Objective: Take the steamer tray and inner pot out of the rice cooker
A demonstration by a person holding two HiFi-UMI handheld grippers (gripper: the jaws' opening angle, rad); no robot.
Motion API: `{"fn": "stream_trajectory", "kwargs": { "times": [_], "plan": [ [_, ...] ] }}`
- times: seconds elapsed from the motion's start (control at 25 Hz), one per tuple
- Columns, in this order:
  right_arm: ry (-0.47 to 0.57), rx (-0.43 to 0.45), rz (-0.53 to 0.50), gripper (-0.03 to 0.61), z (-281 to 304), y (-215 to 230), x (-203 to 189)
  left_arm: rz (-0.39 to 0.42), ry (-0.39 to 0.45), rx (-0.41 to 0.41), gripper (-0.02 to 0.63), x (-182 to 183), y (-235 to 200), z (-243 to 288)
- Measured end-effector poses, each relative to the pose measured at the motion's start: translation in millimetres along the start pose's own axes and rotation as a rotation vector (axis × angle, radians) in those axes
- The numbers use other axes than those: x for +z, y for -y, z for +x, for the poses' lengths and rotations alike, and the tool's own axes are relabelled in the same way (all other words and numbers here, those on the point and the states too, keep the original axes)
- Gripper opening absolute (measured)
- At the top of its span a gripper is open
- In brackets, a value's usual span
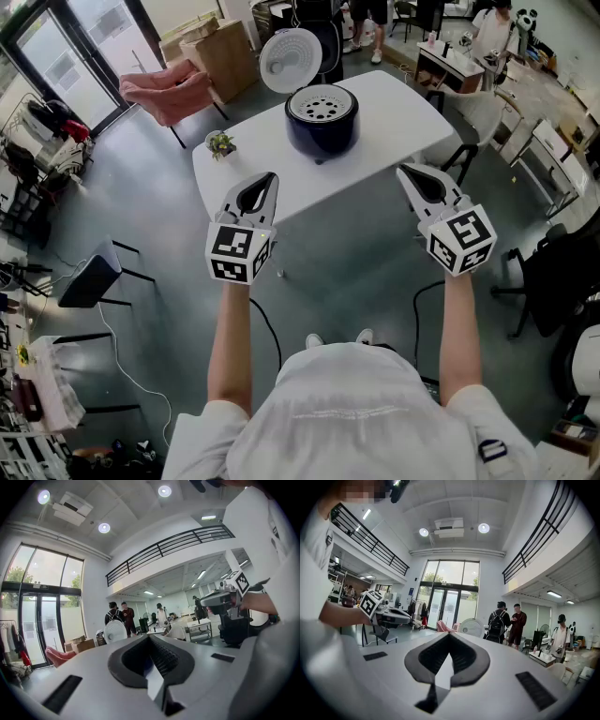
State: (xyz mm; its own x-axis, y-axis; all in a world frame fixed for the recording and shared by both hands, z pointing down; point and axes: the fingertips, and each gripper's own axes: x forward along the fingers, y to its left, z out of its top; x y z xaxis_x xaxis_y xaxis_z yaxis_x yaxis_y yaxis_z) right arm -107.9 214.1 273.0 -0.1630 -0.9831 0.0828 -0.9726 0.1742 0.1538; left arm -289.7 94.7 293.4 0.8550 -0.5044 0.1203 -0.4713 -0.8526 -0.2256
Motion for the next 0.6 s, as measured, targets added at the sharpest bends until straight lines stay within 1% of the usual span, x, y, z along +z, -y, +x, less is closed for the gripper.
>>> {"fn": "stream_trajectory", "kwargs": {
  "times": [0.32,0.6],
  "plan": [
    [-0.004,-0.013,0.001,0.025,-6,6,-4,0.008,-0.006,-0.003,0.016,0,10,-1],
    [-0.004,-0.002,0.011,0.025,-11,10,-8,0.006,-0.016,-0.010,0.015,-4,21,1]
  ]
}}
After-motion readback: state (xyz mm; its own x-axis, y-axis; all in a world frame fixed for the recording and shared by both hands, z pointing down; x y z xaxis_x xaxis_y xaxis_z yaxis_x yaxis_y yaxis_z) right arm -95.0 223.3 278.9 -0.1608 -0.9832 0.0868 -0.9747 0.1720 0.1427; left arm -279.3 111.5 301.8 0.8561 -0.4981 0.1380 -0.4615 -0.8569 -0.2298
